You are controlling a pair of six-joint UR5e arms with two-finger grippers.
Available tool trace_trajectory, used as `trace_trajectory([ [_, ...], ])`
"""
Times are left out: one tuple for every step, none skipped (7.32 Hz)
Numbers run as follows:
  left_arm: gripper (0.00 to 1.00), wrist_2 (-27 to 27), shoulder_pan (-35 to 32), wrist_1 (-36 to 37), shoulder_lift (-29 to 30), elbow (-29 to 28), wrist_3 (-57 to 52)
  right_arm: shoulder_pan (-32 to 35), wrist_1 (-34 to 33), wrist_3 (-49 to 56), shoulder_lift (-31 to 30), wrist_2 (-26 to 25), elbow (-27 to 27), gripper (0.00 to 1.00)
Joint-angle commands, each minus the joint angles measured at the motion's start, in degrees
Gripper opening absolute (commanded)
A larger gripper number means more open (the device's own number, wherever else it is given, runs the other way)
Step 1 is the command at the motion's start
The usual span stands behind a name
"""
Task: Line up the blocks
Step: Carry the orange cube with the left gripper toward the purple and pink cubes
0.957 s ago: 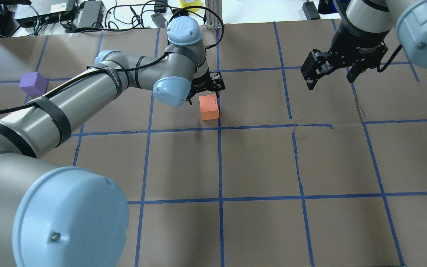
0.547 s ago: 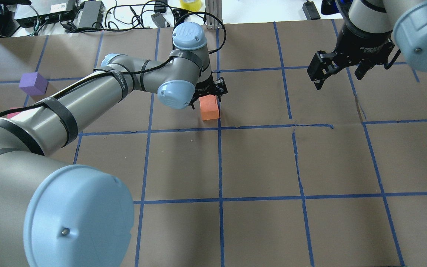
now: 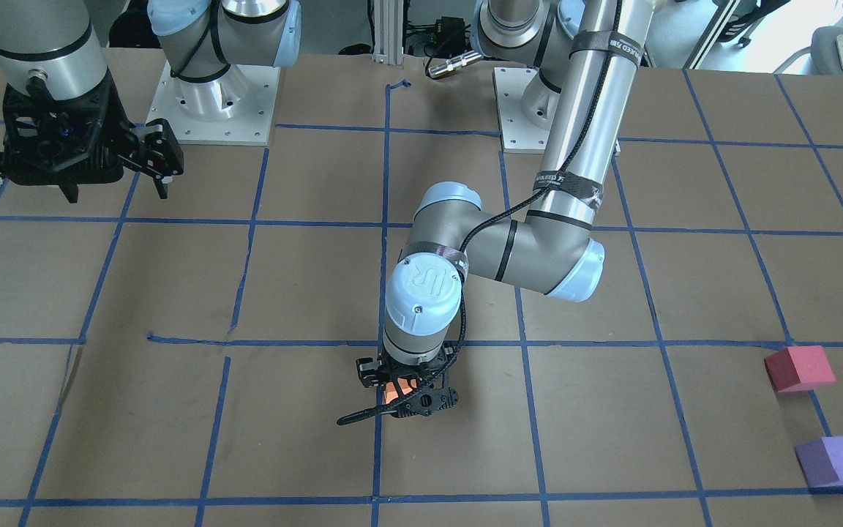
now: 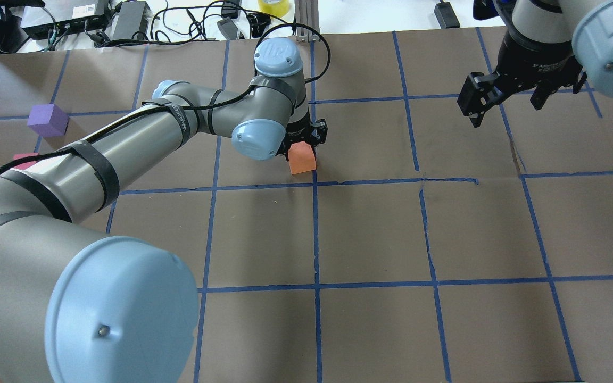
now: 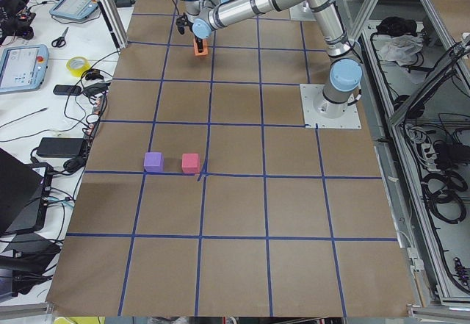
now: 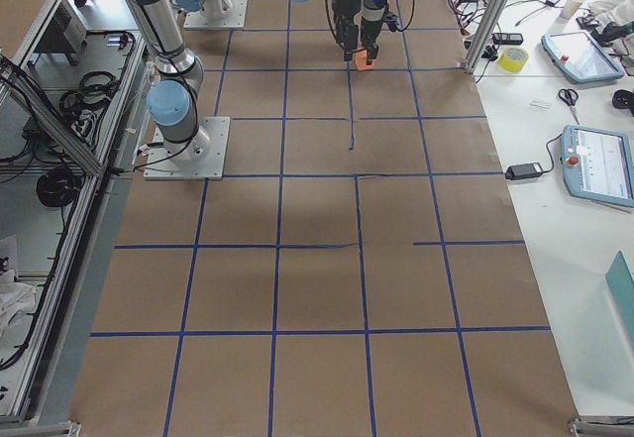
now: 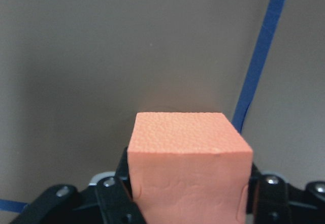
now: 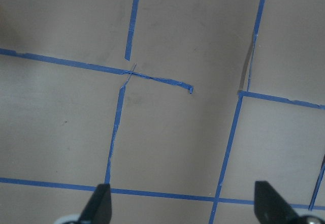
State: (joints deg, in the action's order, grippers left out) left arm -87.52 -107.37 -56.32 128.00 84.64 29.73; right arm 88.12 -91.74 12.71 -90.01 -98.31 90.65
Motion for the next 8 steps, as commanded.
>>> trace_trajectory([
  [0.31,-0.11,-0.21,-0.02,-0.56,-0.35,-0.28,0.03,0.16,0.21,-0.25,-0.56,0.49,1.00],
  [0.20,-0.54,0.31,0.07,-1.78,-0.44,-2.98,-0.14,0.07,-0.57,-0.08,-0.04,0.50,1.00],
  [0.14,-0.63,3.02,0.07,-2.58,-0.53,-7.10,0.03,0.07,-0.06,-0.42,-0.56,0.15,1.00],
  [0.14,-0.90,6.79,-0.11,-3.89,-0.44,-9.31,-0.58,-0.45,-0.66,0.35,-0.13,-0.73,1.00],
  [0.14,-1.94,11.00,-0.63,-5.47,-0.44,-10.21,-0.49,0.15,-0.84,0.54,-0.12,0.14,1.00],
  [0.06,-1.95,14.87,-2.72,-6.96,-0.35,-14.74,-0.49,0.33,-0.67,1.58,-0.21,0.14,1.00],
  [0.00,-2.04,19.35,-5.18,-8.46,-0.26,-28.18,-0.15,4.86,-0.41,-0.50,-0.12,-0.90,1.00],
  [0.00,-1.61,23.31,-5.47,-9.78,0.43,-30.84,-0.06,10.99,-0.66,-1.73,-0.04,-1.26,1.00],
])
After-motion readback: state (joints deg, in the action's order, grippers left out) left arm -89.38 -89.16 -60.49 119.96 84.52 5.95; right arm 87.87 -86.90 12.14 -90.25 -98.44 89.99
